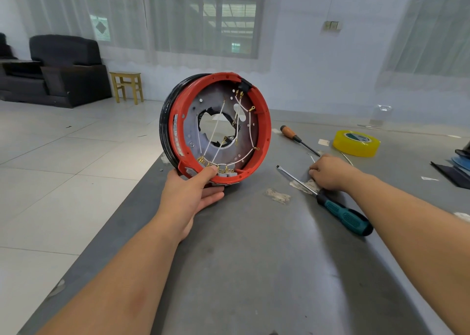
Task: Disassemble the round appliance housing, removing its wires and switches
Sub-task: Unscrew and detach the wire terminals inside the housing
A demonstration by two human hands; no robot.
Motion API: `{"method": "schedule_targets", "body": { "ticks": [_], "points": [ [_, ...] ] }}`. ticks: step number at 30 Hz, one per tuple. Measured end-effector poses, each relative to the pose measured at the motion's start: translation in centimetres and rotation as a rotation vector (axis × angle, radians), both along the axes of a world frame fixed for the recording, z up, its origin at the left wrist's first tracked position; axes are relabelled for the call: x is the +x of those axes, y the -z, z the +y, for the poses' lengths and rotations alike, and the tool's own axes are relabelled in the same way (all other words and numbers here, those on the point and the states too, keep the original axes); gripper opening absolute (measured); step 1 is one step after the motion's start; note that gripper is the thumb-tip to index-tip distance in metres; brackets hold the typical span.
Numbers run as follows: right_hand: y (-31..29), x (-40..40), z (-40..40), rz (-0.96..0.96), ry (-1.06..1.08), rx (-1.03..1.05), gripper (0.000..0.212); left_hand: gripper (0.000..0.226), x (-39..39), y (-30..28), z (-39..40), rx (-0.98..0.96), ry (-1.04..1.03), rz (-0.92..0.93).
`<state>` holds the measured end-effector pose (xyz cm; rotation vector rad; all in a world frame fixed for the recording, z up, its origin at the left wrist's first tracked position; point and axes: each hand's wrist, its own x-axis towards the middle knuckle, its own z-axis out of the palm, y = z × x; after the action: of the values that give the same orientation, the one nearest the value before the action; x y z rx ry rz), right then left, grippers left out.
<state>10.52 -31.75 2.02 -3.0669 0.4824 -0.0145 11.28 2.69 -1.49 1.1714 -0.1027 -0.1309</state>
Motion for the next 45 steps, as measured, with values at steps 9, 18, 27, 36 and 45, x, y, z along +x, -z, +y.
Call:
{"method": "schedule_targets", "body": {
  "ticks": [9, 18, 27, 36, 45],
  "points": [
    [0.4, 0.2, -0.4, -0.004, -0.054, -0.081, 0.037, 0.035, 0.0, 0.1, -0.1, 0.008, -0.004, -0.005],
    [0.1, 0.3, -0.7, 0.011, -0.037, -0.108, 0.039, 0.043, 0.0, 0.1, -0.1, 0.006, 0.001, -0.009],
    [0.2, 1.6, -1.0, 0.132, 0.033, -0.082, 0.049, 0.043, 0.2, 0.3, -0.1, 0.007, 0.007, -0.008],
    [-2.2, -2.3, 1.8, -0.033, -0.079, 0.014, 0.048, 0.046, 0.2, 0.1, 0.2, 0.015, 0.035, 0.006],
    [0.5, -8.2, 13.1, -0.450, -0.165, 0.603, 0.036, 0.057, -1.0, -0.6, 0.4, 0.022, 0.103, 0.014]
  ]
}}
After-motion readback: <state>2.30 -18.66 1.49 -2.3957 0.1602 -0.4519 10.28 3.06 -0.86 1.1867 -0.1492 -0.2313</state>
